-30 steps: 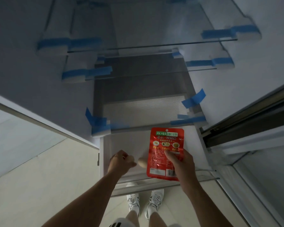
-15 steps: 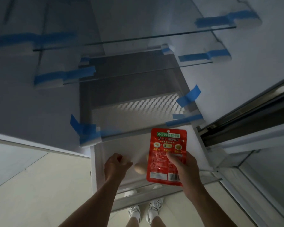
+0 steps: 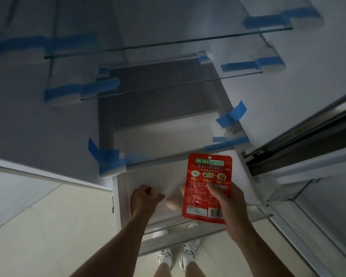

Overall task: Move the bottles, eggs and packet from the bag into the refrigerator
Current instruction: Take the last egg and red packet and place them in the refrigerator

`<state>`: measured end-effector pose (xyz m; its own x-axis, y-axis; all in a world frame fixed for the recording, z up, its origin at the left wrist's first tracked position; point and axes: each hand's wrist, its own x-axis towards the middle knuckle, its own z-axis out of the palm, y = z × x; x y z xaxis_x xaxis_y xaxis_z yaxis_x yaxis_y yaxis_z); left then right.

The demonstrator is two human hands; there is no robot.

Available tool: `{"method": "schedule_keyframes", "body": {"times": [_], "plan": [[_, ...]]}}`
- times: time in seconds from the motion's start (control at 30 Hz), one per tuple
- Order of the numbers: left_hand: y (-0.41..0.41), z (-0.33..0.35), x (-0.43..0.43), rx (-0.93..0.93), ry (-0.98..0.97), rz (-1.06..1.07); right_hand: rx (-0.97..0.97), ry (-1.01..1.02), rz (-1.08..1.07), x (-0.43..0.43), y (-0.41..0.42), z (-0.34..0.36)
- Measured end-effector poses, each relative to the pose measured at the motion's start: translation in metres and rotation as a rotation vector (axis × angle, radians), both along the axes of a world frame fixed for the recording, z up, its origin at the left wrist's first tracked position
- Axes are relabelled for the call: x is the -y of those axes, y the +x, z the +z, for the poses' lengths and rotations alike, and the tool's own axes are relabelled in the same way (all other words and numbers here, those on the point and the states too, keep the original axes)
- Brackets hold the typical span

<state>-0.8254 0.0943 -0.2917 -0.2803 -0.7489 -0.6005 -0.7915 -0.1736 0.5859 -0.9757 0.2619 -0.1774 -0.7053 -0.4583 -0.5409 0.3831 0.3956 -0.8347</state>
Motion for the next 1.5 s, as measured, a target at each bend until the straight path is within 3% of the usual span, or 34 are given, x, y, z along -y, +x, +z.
{"method": "schedule_keyframes", "body": {"times": [0.2,0.37,0.43,0.57,0.63,0.9,1.03,1.27,1.5], "plan": [[0.011,0.008,0.007,0.083,0.031,-0.066,0.002,-0.011,-0.011,-0.001,0.003,0.009],[0.012,0.058,-0.001,0.065,-0.036,-0.153,0.035,-0.049,-0.047,-0.004,0.001,0.024],[0.019,0.083,-0.010,0.015,-0.237,-0.267,0.046,-0.063,-0.063,-0.003,0.000,0.030],[0.029,0.113,-0.018,-0.151,-0.887,-0.478,0.067,-0.110,-0.077,-0.006,-0.008,0.039],[0.025,0.127,-0.008,-0.163,-1.002,-0.498,0.079,-0.134,-0.090,-0.006,-0.012,0.041],[0.000,0.123,0.044,0.127,-0.745,-0.655,-0.034,-0.046,0.043,0.036,-0.032,0.038],[0.001,0.106,0.047,0.240,-0.714,-0.721,-0.149,-0.002,0.139,0.082,-0.050,0.036],[-0.003,0.108,0.048,0.263,-0.663,-0.718,-0.439,0.105,0.399,0.153,-0.073,0.016],[-0.005,0.110,0.047,0.290,-0.646,-0.722,-0.772,0.244,0.528,0.179,-0.092,0.006]]}}
